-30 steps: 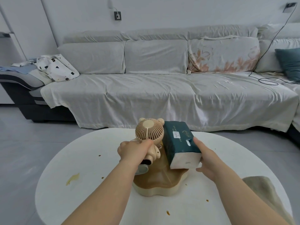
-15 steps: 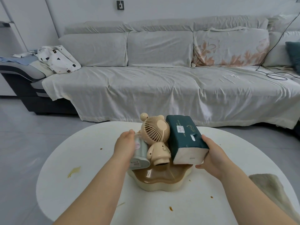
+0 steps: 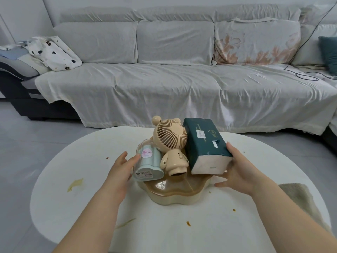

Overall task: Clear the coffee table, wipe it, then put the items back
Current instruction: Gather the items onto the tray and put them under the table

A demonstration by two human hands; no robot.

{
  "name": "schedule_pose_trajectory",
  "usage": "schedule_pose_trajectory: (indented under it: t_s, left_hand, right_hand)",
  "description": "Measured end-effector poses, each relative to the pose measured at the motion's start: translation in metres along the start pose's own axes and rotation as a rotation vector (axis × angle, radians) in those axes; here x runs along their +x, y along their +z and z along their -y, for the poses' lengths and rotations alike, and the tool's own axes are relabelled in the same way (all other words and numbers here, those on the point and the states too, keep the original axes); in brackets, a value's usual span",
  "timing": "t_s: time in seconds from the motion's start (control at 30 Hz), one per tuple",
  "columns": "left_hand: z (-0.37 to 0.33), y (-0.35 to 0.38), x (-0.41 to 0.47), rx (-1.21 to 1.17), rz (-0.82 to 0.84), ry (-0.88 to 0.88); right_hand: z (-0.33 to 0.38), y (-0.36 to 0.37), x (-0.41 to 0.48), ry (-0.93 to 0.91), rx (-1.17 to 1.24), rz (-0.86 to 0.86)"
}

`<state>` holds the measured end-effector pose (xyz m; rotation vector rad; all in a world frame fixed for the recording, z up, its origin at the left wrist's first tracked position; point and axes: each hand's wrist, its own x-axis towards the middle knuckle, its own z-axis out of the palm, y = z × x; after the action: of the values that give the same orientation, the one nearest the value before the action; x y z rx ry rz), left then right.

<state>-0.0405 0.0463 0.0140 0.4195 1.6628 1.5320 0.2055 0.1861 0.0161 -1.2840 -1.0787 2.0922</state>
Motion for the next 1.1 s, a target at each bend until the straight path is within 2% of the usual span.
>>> schedule_pose_trajectory:
  t_s: [0.1, 0.2, 0.4, 0.77, 1.1]
  left_hand:
    - [0.003, -0.001, -0.003, 0.012, 0.159, -0.106]
    - [0.001, -0.005, -0.001, 0.099, 0.218, -0.132]
    - [-0.004, -0.008, 0.007, 0.174, 0.229, -0.139]
    - [-0.008, -0.014, 0.002, 0.212, 0.220, -0.080]
    - [-0.025, -0.055, -0.104, 0.160, 0.225, -0.031]
  right_hand:
    - [0.001, -0.001, -0.001, 0.018, -0.026, 0.047]
    - [0.000, 0.001, 0.000, 0.027, -0.033, 0.077]
    - [0.001, 0.006, 0.006, 0.030, -0.081, 0.038]
    - [-0.001, 0.012, -0.008, -0.027, -0.032, 0.032]
    - [-0.010, 0.035, -0.119, -0.100, -0.053, 0.083]
